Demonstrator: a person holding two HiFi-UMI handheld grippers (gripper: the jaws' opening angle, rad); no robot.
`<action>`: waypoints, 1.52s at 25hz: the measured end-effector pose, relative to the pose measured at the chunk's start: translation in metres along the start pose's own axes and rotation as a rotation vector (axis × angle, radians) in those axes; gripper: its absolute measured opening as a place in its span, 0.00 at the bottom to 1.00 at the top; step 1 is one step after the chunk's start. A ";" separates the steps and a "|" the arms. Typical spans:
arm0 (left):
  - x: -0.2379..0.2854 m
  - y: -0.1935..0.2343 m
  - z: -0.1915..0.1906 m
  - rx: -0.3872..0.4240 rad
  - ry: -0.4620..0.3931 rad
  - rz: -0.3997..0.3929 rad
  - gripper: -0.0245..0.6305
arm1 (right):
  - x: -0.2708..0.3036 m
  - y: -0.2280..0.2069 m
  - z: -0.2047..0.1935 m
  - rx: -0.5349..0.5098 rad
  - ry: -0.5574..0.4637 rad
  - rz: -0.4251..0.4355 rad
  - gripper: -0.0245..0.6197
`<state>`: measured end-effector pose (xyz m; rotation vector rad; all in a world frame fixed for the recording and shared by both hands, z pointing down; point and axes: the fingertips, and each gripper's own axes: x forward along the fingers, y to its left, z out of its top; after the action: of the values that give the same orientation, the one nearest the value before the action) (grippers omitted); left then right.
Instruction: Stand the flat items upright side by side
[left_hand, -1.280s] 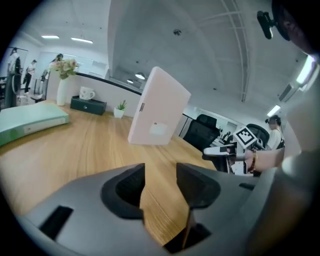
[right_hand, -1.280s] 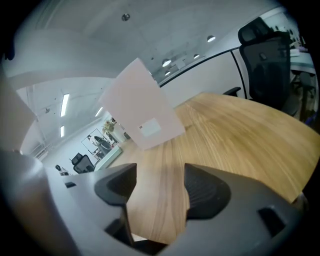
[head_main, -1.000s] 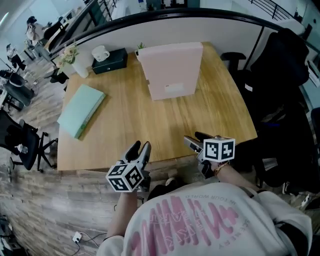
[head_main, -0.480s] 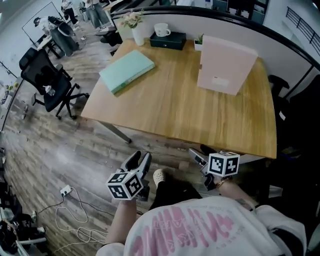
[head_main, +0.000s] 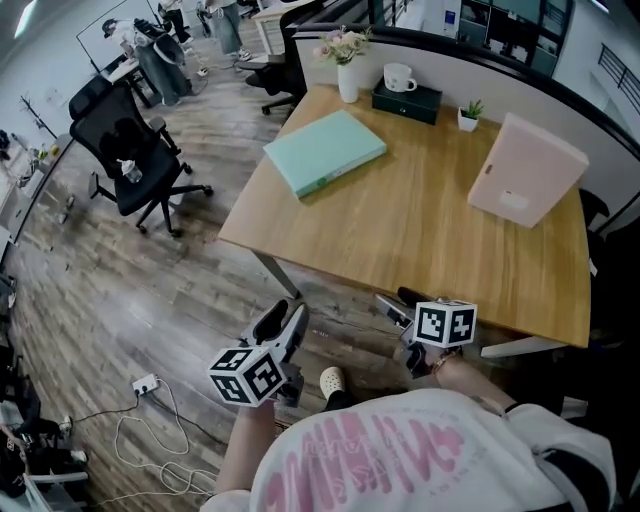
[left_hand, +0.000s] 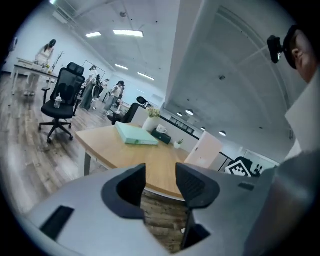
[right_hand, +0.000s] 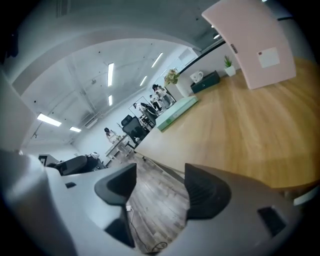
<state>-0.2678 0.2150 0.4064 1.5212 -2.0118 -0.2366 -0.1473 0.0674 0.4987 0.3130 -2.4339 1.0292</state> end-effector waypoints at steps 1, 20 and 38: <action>0.000 0.013 0.014 0.027 0.001 -0.005 0.33 | 0.017 0.015 0.006 0.003 -0.004 0.017 0.51; 0.098 0.137 0.124 0.086 0.036 -0.027 0.33 | 0.152 0.008 0.137 0.120 -0.139 -0.106 0.51; 0.295 0.182 0.223 0.166 0.166 -0.133 0.41 | 0.238 -0.058 0.219 0.302 -0.140 -0.167 0.59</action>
<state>-0.5886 -0.0434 0.4174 1.7201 -1.8400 0.0051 -0.4042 -0.1363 0.5227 0.6979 -2.3204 1.3369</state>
